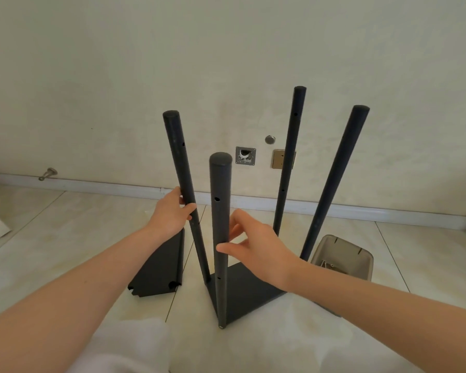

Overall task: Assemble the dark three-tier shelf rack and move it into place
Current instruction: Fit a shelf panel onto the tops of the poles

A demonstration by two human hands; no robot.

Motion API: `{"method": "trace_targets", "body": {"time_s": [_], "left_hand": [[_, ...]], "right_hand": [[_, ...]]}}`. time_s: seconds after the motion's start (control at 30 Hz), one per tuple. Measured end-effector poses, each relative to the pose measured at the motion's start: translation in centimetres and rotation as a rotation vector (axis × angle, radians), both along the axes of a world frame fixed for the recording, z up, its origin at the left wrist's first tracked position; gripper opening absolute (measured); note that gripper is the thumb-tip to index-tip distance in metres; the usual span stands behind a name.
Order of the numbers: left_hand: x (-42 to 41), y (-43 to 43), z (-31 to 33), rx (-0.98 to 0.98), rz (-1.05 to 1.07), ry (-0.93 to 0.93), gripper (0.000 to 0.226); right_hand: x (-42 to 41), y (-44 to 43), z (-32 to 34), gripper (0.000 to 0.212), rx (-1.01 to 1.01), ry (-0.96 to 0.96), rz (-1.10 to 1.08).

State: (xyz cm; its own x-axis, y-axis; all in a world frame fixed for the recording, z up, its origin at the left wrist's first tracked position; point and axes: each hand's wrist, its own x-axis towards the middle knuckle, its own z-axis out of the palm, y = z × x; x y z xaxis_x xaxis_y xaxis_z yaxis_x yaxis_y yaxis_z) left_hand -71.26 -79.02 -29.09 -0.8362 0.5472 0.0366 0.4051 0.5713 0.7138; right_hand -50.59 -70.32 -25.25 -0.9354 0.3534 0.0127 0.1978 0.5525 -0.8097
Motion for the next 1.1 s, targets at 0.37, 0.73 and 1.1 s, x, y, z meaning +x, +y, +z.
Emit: {"method": "trace_targets", "body": {"time_s": [0.37,0.73,1.1], "left_hand": [[0.8,-2.5,1.5,0.073,0.048,-0.109,0.053],[5.1,-3.4,2.8,-0.154,-0.329,-0.311,0.055],[7.7,-3.8,3.0,0.063,-0.378,-0.349,0.039]], "right_hand": [[1.1,5.4,-1.2,0.030,-0.038,-0.141,-0.092],[5.7,14.1,-2.2,0.017,-0.067,-0.245,-0.628],[4.4,14.4,-1.8,0.060,-0.110,-0.013,-0.653]]}}
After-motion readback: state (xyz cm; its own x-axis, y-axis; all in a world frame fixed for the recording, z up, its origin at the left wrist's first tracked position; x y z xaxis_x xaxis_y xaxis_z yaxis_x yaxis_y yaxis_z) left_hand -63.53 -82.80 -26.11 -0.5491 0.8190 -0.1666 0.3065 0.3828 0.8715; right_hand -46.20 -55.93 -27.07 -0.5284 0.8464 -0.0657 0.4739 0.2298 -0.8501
